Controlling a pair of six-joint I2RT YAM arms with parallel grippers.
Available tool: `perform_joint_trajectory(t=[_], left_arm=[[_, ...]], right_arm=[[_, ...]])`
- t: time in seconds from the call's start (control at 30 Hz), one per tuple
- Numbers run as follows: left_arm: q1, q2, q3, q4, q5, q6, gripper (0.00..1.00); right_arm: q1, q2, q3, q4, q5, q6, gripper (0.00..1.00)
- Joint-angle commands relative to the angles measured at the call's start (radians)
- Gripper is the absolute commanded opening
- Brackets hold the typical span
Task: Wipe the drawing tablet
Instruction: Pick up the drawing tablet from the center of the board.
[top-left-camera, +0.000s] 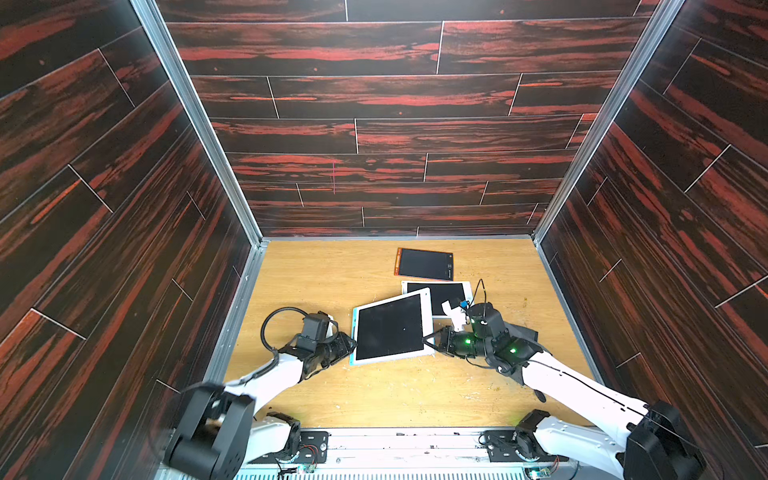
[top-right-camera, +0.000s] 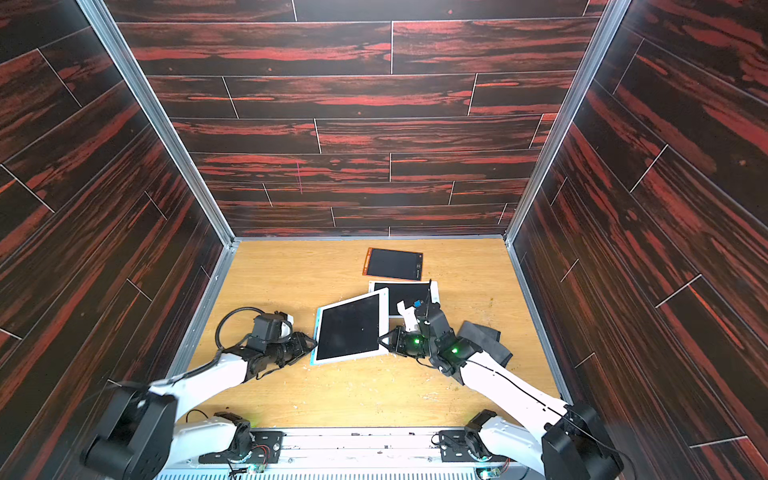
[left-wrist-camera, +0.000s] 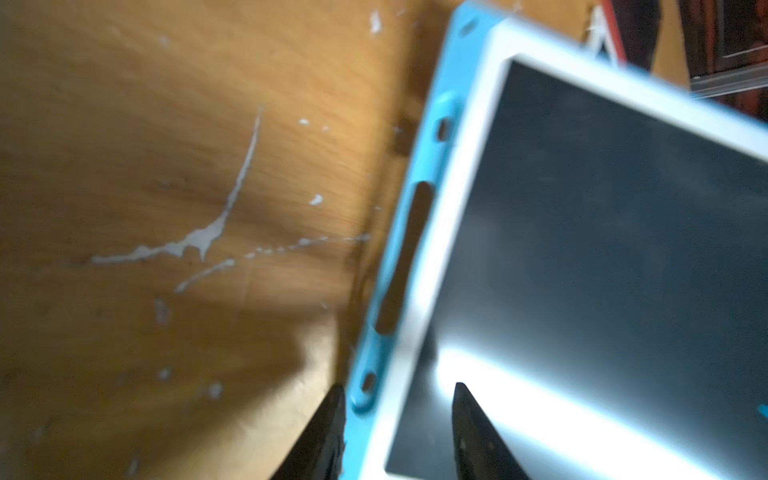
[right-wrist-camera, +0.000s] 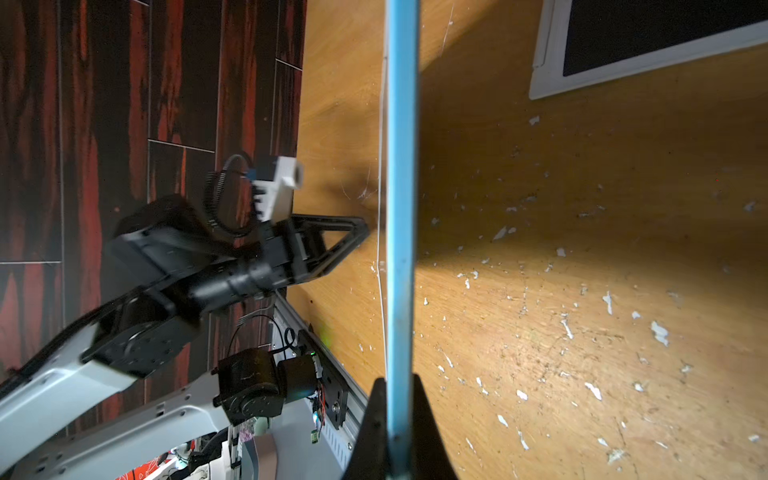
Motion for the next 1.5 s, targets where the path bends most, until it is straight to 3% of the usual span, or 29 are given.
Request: perform_joint_trajectory(t=[0.0,0.13,0.27,0.4,0.5,0.63,0.73,0.83,1.1,1.47], left_arm=[[-0.006,-0.158,0.093,-0.216,-0.028,0.100,0.44],[-0.060,-0.303,0.217,-0.385,-0.123,0.225,0.46],[-0.252,-0.337,0.350,-0.474,-0.264,0.386,0.49],[-0.500,-0.268,0.476,-0.525,-0.474,0.560,0.50],[-0.667,-0.192,0.552,-0.513,-0.641,0.683,0.51],[-0.801,-0.087,0.634,-0.514,-0.835,0.854,0.51],[-0.839,-0.063,0.642,-0.484,-0.894,0.944,0.51],[-0.853,-0.063,0.619,-0.435,-0.872,0.987,0.51],[-0.940,-0.001,0.596,-0.450,-0.936,1.052,0.52],[-0.995,-0.074,0.514,-0.521,-0.973,1.012,0.51]], right_arm=[[-0.001,0.016,0.051,-0.070,0.016,-0.028,0.00],[-0.004,0.024,0.166,-0.223,0.051,-0.077,0.00],[-0.006,0.080,0.309,-0.353,-0.047,-0.138,0.00],[-0.005,0.137,0.453,-0.501,-0.144,-0.204,0.00],[-0.011,0.154,0.529,-0.610,-0.150,-0.252,0.00],[-0.076,0.151,0.558,-0.663,-0.206,-0.281,0.00],[-0.158,0.158,0.553,-0.670,-0.283,-0.287,0.00],[-0.214,0.170,0.525,-0.634,-0.380,-0.276,0.00],[-0.272,0.211,0.492,-0.538,-0.584,-0.215,0.00],[-0.284,0.253,0.499,-0.548,-0.643,-0.215,0.00]])
